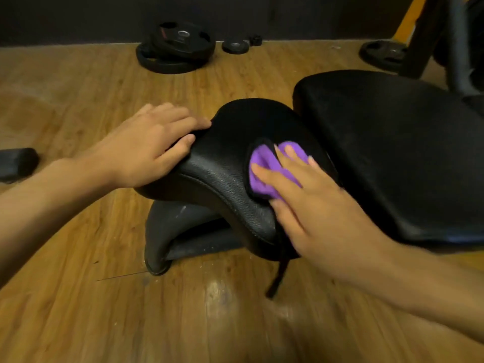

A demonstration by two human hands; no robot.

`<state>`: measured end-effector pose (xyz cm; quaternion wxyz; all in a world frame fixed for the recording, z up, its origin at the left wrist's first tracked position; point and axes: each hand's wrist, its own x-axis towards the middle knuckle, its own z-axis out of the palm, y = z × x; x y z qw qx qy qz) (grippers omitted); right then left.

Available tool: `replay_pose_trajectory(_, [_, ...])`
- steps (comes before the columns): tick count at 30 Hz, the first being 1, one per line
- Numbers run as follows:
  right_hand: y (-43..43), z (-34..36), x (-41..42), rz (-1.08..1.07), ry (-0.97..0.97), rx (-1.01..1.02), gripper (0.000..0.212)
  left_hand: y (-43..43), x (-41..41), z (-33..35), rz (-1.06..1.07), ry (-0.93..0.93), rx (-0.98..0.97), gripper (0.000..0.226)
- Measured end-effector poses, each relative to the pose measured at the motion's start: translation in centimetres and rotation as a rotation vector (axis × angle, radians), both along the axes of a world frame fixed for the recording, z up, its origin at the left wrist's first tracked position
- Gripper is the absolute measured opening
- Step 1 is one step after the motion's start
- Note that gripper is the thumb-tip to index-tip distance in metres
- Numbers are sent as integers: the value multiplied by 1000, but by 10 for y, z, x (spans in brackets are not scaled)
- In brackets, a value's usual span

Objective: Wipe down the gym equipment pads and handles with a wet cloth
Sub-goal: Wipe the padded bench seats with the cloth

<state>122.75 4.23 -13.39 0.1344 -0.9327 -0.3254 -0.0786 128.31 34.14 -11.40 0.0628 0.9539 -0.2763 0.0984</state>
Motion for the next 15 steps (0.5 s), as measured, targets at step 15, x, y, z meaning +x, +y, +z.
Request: replay_pose_trajectory(15, [-22,9,10,-275,303,51,68,-14,-4,-2,-18,-54,91,62])
